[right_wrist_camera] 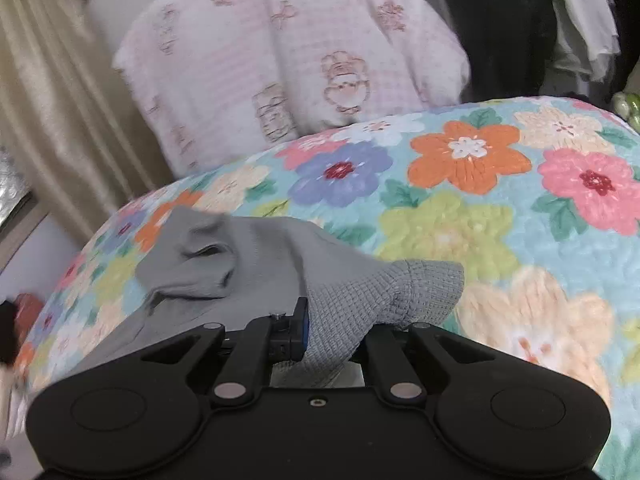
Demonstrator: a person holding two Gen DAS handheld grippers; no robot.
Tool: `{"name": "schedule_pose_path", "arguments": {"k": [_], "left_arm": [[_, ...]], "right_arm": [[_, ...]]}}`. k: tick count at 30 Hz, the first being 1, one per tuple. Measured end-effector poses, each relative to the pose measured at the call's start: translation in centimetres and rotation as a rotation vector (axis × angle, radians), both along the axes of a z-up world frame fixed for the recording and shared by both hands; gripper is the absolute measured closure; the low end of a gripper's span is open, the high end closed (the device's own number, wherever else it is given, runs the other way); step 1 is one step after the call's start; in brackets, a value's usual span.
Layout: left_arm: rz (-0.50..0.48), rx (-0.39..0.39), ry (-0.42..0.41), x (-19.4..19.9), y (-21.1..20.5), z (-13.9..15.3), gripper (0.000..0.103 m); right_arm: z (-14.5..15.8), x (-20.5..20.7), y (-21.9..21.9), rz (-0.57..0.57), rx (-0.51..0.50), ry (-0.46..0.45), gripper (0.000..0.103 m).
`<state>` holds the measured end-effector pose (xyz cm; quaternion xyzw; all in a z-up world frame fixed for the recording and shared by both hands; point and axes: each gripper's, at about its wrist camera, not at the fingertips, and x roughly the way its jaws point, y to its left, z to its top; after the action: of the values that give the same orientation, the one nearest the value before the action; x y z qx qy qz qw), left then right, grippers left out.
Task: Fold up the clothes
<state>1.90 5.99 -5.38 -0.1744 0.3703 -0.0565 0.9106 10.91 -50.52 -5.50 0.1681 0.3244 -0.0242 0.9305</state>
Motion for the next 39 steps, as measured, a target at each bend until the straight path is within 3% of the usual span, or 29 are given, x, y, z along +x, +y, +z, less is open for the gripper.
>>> {"name": "schedule_pose_path", "arguments": {"k": [2,4,6,9,11,13,15,16,18,20,22,25,28,30,35,39], "left_arm": [[-0.011,0.013,0.017,0.6,0.6,-0.2,0.097],[-0.027,0.014,0.048,2.8,0.9,-1.0,0.097],[-0.062,0.071,0.046,6.3,0.5,-0.7,0.097],[-0.065,0.049,-0.015,11.2,1.4,2.8,0.098],[-0.049,0.005,-0.082,14.1,2.4,6.0,0.098],[0.000,-0.042,-0.235,13.2,3.5,10.6,0.098],[0.052,-0.042,-0.370,10.7,4.3,14.1,0.098],[0.068,-0.034,-0.429,9.2,4.6,15.2,0.098],[0.073,-0.081,-0.457,6.7,5.3,15.4,0.097],[0.065,-0.110,-0.439,4.5,5.4,14.0,0.097],[0.057,-0.065,-0.386,2.5,4.2,11.1,0.097],[0.049,0.034,-0.222,0.8,1.9,5.1,0.097],[0.051,0.107,-0.007,0.9,0.5,-1.0,0.097],[0.056,0.099,0.085,1.4,0.4,-2.5,0.097],[0.094,0.152,-0.042,-1.2,0.0,0.8,0.098],[0.101,0.103,0.013,-1.7,0.7,-0.1,0.098]], "right_arm": [[-0.7,0.5,0.8,0.026,-0.051,0.047,0.096],[-2.0,2.5,0.6,0.034,-0.012,0.122,0.096],[-2.6,5.7,0.6,0.058,0.023,0.203,0.096],[0.2,12.1,2.3,0.116,-0.057,0.211,0.096],[4.8,14.6,2.9,0.088,-0.028,0.043,0.096],[9.7,14.4,2.9,0.078,0.047,-0.192,0.096],[13.0,12.1,2.7,0.067,0.111,-0.355,0.096],[14.1,10.9,2.5,0.068,0.128,-0.415,0.096],[14.4,8.4,1.9,0.087,0.122,-0.458,0.096],[12.8,6.1,1.1,0.109,0.125,-0.425,0.096],[9.6,4.1,0.7,0.123,0.073,-0.356,0.096],[3.7,1.8,1.3,0.127,-0.048,-0.219,0.096],[-2.1,0.5,1.3,0.100,-0.025,-0.081,0.096],[-3.0,-0.5,1.7,0.072,-0.042,-0.078,0.096],[-1.7,-2.2,3.3,0.028,-0.157,-0.158,0.097],[-0.8,-2.3,3.9,0.036,-0.270,-0.151,0.097]]}}
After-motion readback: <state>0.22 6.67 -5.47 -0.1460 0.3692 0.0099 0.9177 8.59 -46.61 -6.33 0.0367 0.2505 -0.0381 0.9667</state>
